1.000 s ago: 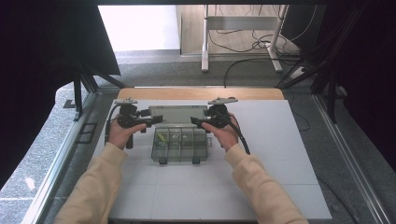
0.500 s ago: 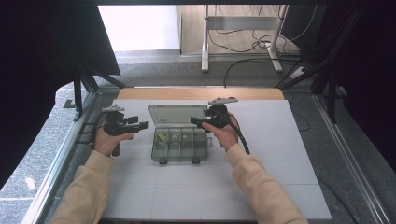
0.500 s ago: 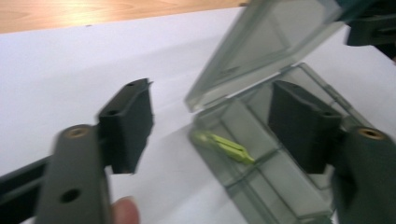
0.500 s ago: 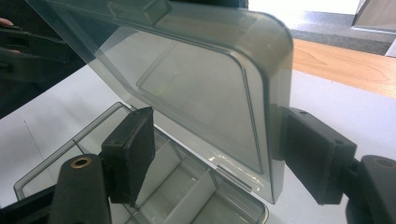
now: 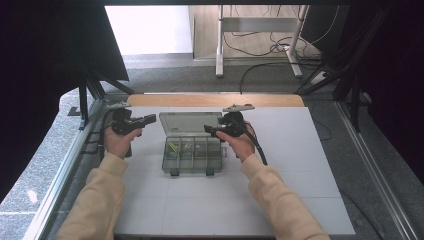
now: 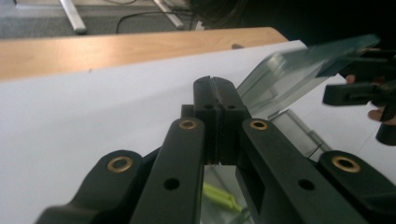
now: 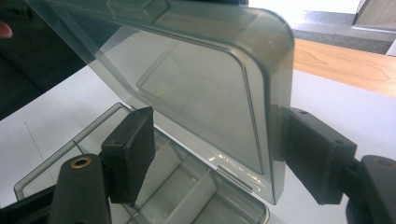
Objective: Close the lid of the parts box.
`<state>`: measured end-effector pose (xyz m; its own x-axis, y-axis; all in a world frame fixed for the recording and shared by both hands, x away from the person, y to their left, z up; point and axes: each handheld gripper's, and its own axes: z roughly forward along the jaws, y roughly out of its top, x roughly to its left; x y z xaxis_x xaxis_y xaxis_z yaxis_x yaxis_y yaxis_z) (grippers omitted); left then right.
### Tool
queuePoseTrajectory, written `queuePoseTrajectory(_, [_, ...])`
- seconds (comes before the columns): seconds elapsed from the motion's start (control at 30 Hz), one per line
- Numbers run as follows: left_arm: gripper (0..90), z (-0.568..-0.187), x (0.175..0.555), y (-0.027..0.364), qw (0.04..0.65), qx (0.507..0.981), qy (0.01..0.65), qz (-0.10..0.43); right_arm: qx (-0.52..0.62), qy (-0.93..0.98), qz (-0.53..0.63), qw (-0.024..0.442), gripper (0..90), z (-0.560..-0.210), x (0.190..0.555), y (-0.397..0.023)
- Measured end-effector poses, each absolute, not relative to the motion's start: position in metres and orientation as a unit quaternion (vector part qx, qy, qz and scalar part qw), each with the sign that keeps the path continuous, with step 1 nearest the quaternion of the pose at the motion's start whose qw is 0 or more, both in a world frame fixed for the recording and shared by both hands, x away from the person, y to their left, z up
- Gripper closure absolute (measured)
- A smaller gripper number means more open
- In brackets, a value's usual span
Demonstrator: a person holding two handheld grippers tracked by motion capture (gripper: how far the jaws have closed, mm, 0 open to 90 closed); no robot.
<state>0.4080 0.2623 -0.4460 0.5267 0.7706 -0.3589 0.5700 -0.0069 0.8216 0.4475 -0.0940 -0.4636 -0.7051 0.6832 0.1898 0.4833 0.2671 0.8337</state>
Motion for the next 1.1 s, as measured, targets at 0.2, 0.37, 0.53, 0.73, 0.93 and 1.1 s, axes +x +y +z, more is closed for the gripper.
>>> queuePoseTrajectory(0.2, [89.6,-0.435,0.417,0.255,0.521,0.704,0.472,0.101,0.373,0.789,0.478,0.105,27.5,-0.464,0.448,-0.095])
queuePoseTrajectory(0.37, [89.8,-0.436,0.421,0.260,0.533,0.694,0.477,0.086,0.371,0.789,0.478,0.104,27.7,-0.463,0.448,-0.095])
queuePoseTrajectory(0.53, [89.8,-0.436,0.424,0.262,0.532,0.692,0.479,0.087,0.372,0.789,0.478,0.104,28.0,-0.464,0.449,-0.095])
queuePoseTrajectory(0.73, [89.8,-0.436,0.432,0.260,0.529,0.693,0.482,0.085,0.373,0.789,0.477,0.106,28.1,-0.464,0.449,-0.095])
queuePoseTrajectory(0.93, [89.8,-0.439,0.439,0.257,0.531,0.695,0.480,0.070,0.373,0.787,0.479,0.105,28.2,-0.464,0.449,-0.095])
queuePoseTrajectory(1.1, [89.8,-0.439,0.436,0.255,0.526,0.704,0.473,0.069,0.374,0.787,0.479,0.103,28.7,-0.464,0.450,-0.095])
